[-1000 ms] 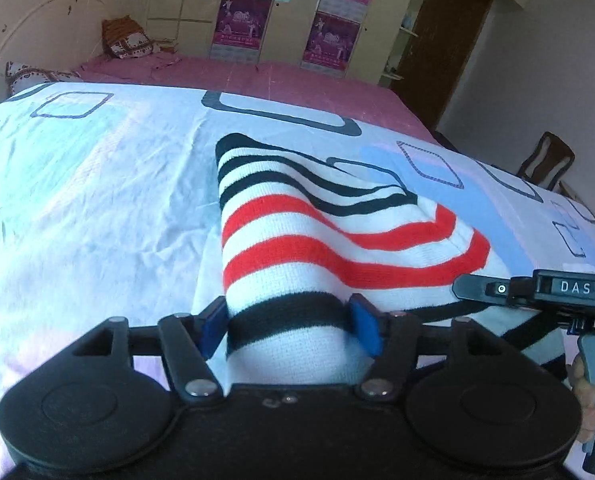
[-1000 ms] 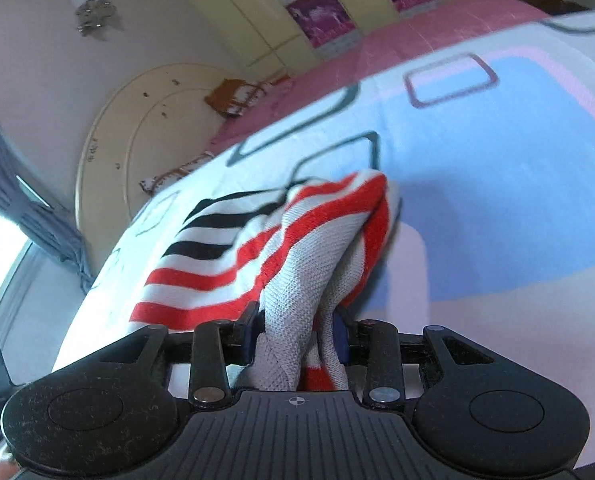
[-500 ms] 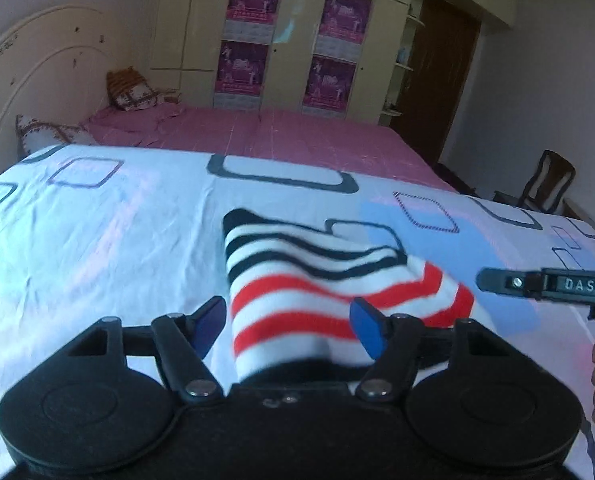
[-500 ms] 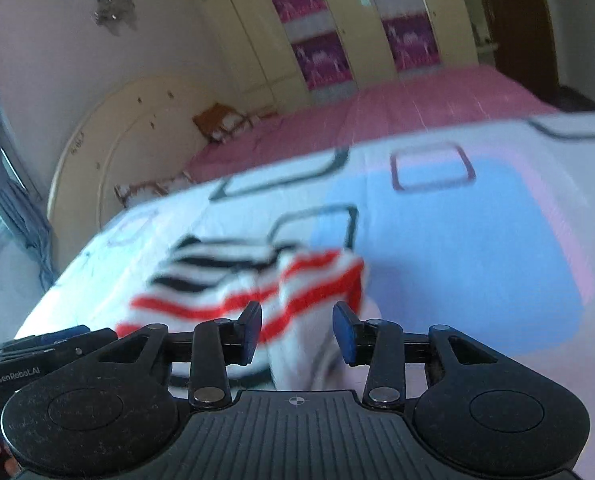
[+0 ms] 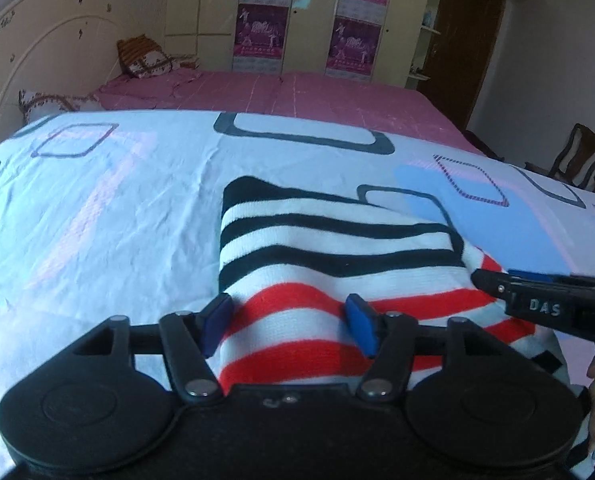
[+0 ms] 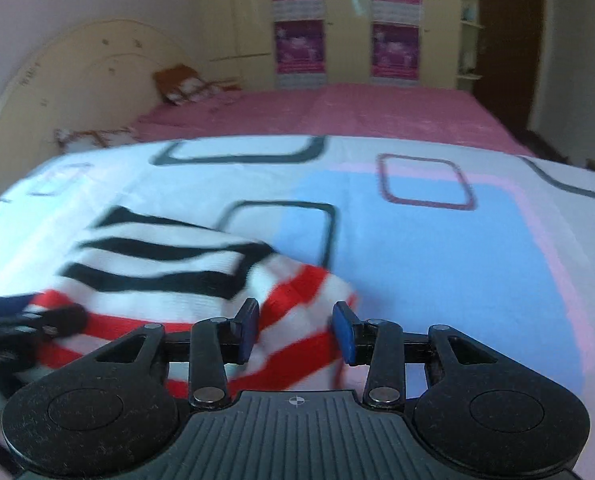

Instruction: Fold small clothes

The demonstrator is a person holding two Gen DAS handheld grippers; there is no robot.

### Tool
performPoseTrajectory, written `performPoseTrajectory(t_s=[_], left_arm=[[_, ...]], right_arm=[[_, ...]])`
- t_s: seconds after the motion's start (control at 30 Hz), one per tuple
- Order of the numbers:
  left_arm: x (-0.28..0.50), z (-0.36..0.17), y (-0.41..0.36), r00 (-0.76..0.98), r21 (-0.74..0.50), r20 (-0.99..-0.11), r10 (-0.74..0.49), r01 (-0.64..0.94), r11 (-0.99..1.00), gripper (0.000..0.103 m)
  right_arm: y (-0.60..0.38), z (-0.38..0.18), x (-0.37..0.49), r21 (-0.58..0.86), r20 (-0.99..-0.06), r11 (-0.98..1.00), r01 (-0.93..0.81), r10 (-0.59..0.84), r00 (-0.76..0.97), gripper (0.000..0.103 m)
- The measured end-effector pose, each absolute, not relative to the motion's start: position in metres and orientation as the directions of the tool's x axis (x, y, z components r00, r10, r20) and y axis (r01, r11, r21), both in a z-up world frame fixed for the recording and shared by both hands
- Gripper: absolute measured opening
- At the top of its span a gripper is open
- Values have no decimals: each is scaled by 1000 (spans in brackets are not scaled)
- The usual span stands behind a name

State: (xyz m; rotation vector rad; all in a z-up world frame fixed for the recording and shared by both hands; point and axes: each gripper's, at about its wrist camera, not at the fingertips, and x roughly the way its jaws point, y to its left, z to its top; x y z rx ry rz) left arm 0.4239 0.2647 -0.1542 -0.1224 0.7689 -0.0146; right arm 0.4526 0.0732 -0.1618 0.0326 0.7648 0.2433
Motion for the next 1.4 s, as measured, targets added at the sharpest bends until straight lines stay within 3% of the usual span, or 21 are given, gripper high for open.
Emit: performPoseTrajectory(t_s=[0.13, 0.4, 0.7, 1.13, 1.33, 1.4], left_arm=[[421, -151, 267, 716, -124, -696, -56, -43, 991, 67], [383, -129, 261, 748, -96, -660, -74, 14, 995, 64], [353, -142, 258, 726, -96, -683, -79, 18, 995, 68], [307, -130, 257, 717, -79, -691, -87, 45, 996, 65], [305, -149, 260, 692, -93, -720, -59, -11, 996, 74], [305, -148, 258, 690, -84, -722, -50, -15, 996, 74]], right_arm=[[72, -153, 451, 104, -689, 969, -224, 233, 686, 41], [58, -113, 400, 159, -598, 949, -271, 311, 739, 41], [62, -153, 380, 115, -687, 961, -250, 258, 679, 41], [45, -135, 314, 139, -660, 960, -242, 272, 700, 41], [44, -163, 314, 137, -710, 966, -220, 250, 658, 41], [45, -167, 314, 103, -713, 975, -197, 211, 669, 61]])
